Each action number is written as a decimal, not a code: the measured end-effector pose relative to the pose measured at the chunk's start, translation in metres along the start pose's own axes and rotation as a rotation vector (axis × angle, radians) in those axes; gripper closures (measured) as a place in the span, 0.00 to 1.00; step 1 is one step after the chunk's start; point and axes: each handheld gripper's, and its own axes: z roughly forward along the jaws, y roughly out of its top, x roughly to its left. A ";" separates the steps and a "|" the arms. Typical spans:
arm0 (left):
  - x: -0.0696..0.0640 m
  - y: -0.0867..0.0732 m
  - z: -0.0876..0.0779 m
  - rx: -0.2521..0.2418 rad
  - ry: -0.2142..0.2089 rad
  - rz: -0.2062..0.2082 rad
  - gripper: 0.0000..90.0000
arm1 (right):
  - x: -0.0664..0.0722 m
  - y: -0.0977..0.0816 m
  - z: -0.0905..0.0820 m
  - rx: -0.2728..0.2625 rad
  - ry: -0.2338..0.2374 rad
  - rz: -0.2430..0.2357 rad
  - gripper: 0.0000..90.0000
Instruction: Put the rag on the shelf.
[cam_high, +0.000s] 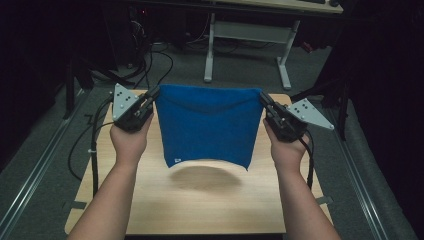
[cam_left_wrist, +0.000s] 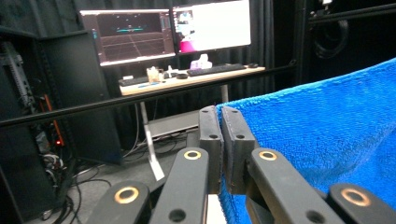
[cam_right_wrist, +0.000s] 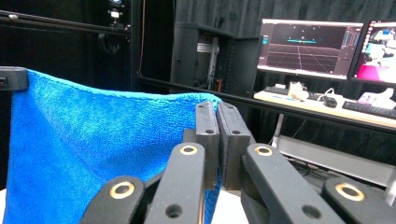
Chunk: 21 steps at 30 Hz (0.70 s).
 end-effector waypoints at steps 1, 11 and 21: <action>0.002 0.001 0.003 0.003 0.007 0.008 0.98 | -0.002 0.000 0.004 0.003 -0.004 -0.002 0.98; 0.022 0.002 0.040 0.049 0.047 0.041 0.98 | -0.012 0.002 0.041 0.048 -0.029 -0.006 0.98; 0.032 -0.008 0.071 0.084 0.058 0.010 0.98 | -0.024 -0.005 0.078 0.116 -0.074 -0.031 0.98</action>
